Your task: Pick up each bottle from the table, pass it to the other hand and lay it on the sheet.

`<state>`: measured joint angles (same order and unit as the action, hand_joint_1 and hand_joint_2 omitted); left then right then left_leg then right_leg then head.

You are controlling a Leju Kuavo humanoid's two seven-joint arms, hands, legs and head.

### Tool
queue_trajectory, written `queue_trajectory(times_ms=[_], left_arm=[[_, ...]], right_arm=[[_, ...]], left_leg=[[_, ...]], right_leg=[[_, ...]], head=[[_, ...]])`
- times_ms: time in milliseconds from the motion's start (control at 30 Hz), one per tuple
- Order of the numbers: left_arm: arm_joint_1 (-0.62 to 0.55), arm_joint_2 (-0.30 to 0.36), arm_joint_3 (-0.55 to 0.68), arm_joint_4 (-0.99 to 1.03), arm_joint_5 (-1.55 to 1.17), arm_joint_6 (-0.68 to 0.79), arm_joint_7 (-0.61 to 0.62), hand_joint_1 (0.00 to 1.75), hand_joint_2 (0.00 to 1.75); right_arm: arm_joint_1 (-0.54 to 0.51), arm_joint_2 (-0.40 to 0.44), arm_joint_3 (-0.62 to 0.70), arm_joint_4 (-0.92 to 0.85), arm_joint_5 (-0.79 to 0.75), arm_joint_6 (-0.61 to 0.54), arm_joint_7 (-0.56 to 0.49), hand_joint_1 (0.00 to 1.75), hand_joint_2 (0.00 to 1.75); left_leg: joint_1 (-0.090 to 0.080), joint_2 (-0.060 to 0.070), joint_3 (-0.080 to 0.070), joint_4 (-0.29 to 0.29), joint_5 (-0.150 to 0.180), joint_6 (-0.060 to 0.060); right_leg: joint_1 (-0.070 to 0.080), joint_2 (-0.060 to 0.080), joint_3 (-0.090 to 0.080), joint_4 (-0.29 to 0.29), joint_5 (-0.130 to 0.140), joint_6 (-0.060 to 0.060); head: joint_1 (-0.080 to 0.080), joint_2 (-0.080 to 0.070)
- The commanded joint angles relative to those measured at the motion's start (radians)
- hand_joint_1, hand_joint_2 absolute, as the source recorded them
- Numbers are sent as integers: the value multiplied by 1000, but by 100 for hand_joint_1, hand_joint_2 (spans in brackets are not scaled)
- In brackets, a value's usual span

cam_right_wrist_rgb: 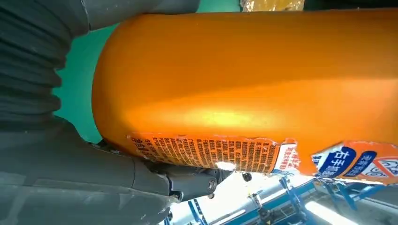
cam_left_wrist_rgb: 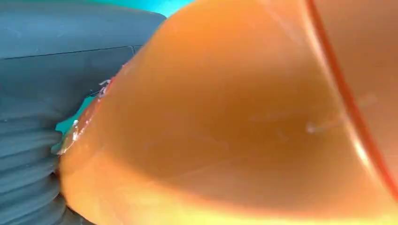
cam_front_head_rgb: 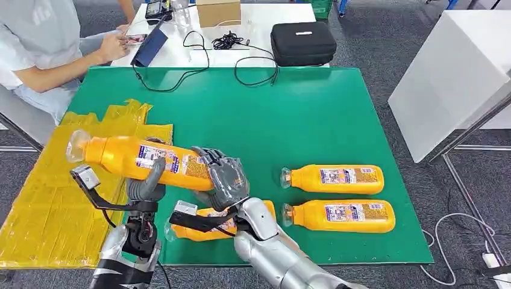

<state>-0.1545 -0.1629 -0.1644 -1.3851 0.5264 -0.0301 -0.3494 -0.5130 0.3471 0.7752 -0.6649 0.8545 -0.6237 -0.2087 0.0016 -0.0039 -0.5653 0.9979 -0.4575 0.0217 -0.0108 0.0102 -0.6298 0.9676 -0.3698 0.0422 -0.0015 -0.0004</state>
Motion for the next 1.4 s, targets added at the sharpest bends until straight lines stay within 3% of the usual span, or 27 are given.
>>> queue_trajectory(times_ms=[33, 133, 233, 300, 1200, 1267, 1300, 1400], left_arm=[[-61, -14, 47, -17, 19, 27, -7, 175, 175], [-45, -11, 61, -46, 10, 50, -20, 175, 175], [-19, 10, 79, -97, -48, 85, -48, 175, 175], [-13, 14, 83, -107, -46, 87, -48, 175, 175], [-16, 9, 82, -101, -50, 86, -47, 175, 175], [-18, 27, 68, -119, -175, 151, -110, 175, 175], [-18, 35, 60, -134, -252, 197, -141, 175, 175], [-39, 87, 29, -166, -708, 495, -214, 175, 175]], right_arm=[[15, -45, 36, -51, -46, 14, -34, 0, 175], [41, -71, 0, -147, -114, 43, -54, 0, 175], [111, -144, -68, -412, -276, 145, -86, 0, 175], [120, -163, -69, -461, -279, 168, -66, 0, 175], [124, -155, -64, -450, -276, 171, -64, 0, 175], [167, -173, -115, -557, -400, 197, -112, 0, 175], [194, -197, -128, -636, -426, 207, -114, 0, 0], [302, -272, -205, -922, -576, 298, -138, 0, 0]], left_leg=[[1, -2, 2, 0, -1, -1], [2, -2, 6, 0, -2, -1], [1, -2, 4, 1, -2, -1], [1, -2, 4, 1, -2, -1], [1, -1, 3, 0, -1, -1], [1, -2, 3, 0, -1, -1], [0, -2, 2, 0, -1, -1], [1, -5, -1, 0, 0, 0]], right_leg=[[1, -3, 3, -1, -1, -1], [2, -4, 7, 0, -3, -2], [2, -3, 5, 0, -3, -1], [1, -3, 5, 0, -3, -1], [1, -2, 3, 0, -1, -1], [1, -2, 4, 0, -1, -1], [1, -3, 3, 0, -1, -1], [1, -6, 2, 0, -2, -1]], head=[[0, 0], [0, 0], [0, 0], [0, 0], [0, 0], [0, 0], [0, 0], [0, 0]])
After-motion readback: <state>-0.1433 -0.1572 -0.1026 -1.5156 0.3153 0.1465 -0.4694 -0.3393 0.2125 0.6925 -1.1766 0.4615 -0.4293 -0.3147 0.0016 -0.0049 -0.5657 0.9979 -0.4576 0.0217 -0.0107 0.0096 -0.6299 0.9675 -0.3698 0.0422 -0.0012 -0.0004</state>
